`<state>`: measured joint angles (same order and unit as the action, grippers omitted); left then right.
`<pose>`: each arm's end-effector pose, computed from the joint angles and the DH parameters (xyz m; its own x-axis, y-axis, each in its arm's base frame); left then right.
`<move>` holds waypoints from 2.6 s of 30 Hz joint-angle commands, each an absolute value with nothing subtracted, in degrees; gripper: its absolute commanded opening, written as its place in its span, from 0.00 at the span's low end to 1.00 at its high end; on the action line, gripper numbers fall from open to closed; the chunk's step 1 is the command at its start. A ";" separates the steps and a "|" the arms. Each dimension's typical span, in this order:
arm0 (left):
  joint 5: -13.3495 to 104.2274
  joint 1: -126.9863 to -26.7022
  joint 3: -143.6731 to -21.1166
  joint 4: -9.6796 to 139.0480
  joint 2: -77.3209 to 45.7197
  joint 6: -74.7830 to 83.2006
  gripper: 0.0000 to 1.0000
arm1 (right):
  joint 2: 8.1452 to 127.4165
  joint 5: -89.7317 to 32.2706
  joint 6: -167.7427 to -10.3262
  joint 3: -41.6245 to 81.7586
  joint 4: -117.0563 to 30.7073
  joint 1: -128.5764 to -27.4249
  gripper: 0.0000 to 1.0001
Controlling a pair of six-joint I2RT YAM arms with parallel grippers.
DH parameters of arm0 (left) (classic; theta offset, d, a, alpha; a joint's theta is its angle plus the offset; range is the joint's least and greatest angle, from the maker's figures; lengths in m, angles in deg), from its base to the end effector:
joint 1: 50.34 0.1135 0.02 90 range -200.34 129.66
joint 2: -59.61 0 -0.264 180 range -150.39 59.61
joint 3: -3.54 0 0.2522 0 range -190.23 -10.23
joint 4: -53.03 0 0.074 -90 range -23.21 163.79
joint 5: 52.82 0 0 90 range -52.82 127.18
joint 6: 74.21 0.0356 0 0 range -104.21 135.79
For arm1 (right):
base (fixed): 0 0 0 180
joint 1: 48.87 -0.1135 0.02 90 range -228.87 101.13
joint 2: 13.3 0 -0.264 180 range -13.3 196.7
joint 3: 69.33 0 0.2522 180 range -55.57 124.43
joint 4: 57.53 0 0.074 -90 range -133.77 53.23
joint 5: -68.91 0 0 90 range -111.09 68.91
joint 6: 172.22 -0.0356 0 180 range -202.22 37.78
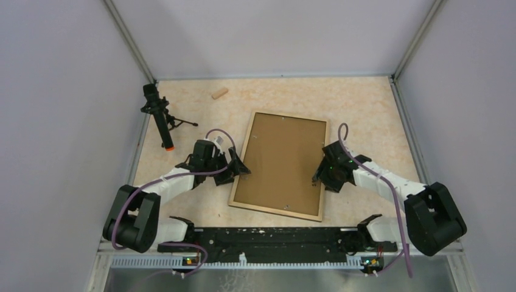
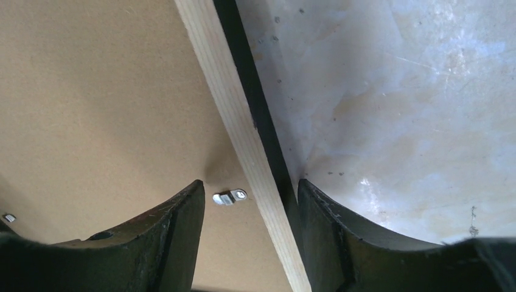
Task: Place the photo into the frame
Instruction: Install the photo frame at the center of the board, then adjust the photo frame at the center of the board.
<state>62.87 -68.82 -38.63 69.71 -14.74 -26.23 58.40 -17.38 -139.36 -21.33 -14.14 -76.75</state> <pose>0.2152 -0.0882 0.1535 -0.9029 -0.3343 -0.2702 -0.0650 0.7276 -0.6829 0.1873 0.0965 0.1619 -0.8151 0.5171 -0.2613 0.4428 0.8468 0.2947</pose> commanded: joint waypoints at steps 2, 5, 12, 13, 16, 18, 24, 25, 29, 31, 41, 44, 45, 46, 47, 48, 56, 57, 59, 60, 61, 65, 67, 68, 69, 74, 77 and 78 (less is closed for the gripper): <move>61.32 -69.24 -36.42 73.61 -14.42 -25.54 0.96 | 61.38 -13.88 -139.40 -18.20 -12.63 -79.81 0.57; 61.30 -69.24 -36.41 73.42 -14.40 -25.65 0.96 | 63.17 -14.13 -138.99 -17.79 -12.47 -80.84 0.53; 60.88 -69.21 -36.92 74.12 -14.13 -25.11 0.96 | 62.74 -15.31 -136.34 -18.31 -8.87 -82.43 0.44; 60.78 -69.17 -36.88 74.07 -14.13 -25.08 0.96 | 62.40 -15.25 -135.45 -18.38 -8.39 -82.47 0.41; 60.98 -69.15 -36.86 73.68 -14.35 -25.26 0.96 | 61.79 -16.35 -132.05 -18.28 -8.38 -82.42 0.35; 61.21 -69.15 -36.86 73.44 -14.48 -25.42 0.96 | 62.89 -18.07 -128.89 -17.68 -8.65 -82.40 0.30; 60.78 -69.16 -37.21 74.24 -14.29 -25.12 0.96 | 67.26 -18.84 -122.29 -15.01 -5.05 -82.36 0.09; 60.73 -69.15 -37.21 74.33 -14.17 -25.06 0.96 | 67.49 -18.77 -121.26 -14.86 -4.85 -82.44 0.06; 60.39 -69.15 -37.13 74.52 -13.98 -25.12 0.96 | 69.32 -16.72 -115.65 -12.33 -1.36 -82.39 0.00; 60.57 -69.15 -37.16 74.44 -13.96 -25.17 0.96 | 69.65 -17.76 -114.66 -11.77 -1.33 -82.37 0.00; 59.82 -69.15 -37.19 75.50 -12.88 -24.41 0.96 | 71.85 -6.54 -118.37 -8.16 4.14 -85.85 0.00; 60.06 -69.11 -36.86 75.37 -12.75 -24.67 0.96 | 71.49 -4.21 -118.63 -7.11 2.85 -87.00 0.00; 60.12 -69.14 -36.86 75.50 -12.61 -24.77 0.96 | 71.21 -5.76 -118.04 -7.14 1.06 -86.98 0.00; 60.06 -69.15 -36.92 75.68 -12.45 -24.72 0.96 | 70.86 -7.97 -117.84 -7.09 -0.31 -86.99 0.00; 59.86 -69.15 -37.01 76.05 -12.28 -24.46 0.96 | 70.26 -10.05 -117.90 -7.10 -1.43 -86.94 0.00; 59.40 -69.15 -37.15 76.46 -12.08 -24.36 0.98 | 69.15 -11.85 -118.08 -7.49 -2.67 -86.90 0.10; 61.71 -69.09 -35.09 73.84 -13.47 -25.46 0.98 | 63.55 -23.14 -118.49 -13.38 -20.60 -81.24 0.78; 62.54 -69.14 -34.90 73.36 -13.82 -25.55 0.98 | 64.78 -24.15 -117.63 -13.06 -22.49 -80.28 0.81; 64.51 -69.53 -34.59 72.47 -14.29 -25.57 0.98 | 67.94 -24.50 -115.78 -10.83 -24.89 -79.49 0.85; 65.34 -69.97 -34.57 72.44 -14.32 -25.68 0.98 | 69.79 -24.69 -114.52 -9.06 -25.72 -79.46 0.86; 65.80 -70.85 -34.51 72.49 -14.19 -25.84 0.98 | 71.72 -25.24 -113.15 -6.75 -26.54 -79.46 0.87; 64.52 -76.33 -33.45 71.64 -12.16 -28.49 0.98 | 81.06 -24.93 -107.79 4.25 -26.21 -79.46 0.88; 63.64 -77.52 -32.69 71.51 -11.00 -30.18 0.97 | 86.66 -23.22 -105.08 12.22 -22.23 -79.42 0.89; 63.49 -77.58 -32.19 71.52 -10.19 -30.90 0.97 | 88.57 -21.10 -104.18 14.81 -19.91 -79.45 0.90; 63.62 -77.63 -31.66 71.07 -9.27 -31.47 0.96 | 89.97 -18.20 -103.65 17.32 -17.67 -79.38 0.92; 65.92 -79.68 -28.92 64.92 -8.05 -34.33 0.94 | 94.88 -11.83 -99.42 25.72 -11.14 -79.37 0.96; 69.25 -82.17 -30.29 60.98 -11.80 -35.06 0.95 | 95.19 -14.44 -98.79 27.76 -11.61 -79.29 0.98; 70.63 -83.65 -31.18 59.16 -13.02 -35.36 0.96 | 95.12 -15.81 -98.91 28.28 -11.71 -79.23 0.98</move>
<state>65.89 -80.10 -30.91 64.15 -8.60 -33.40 95.17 -13.45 -101.05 24.33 -12.70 -78.70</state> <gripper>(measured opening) 0.946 0.974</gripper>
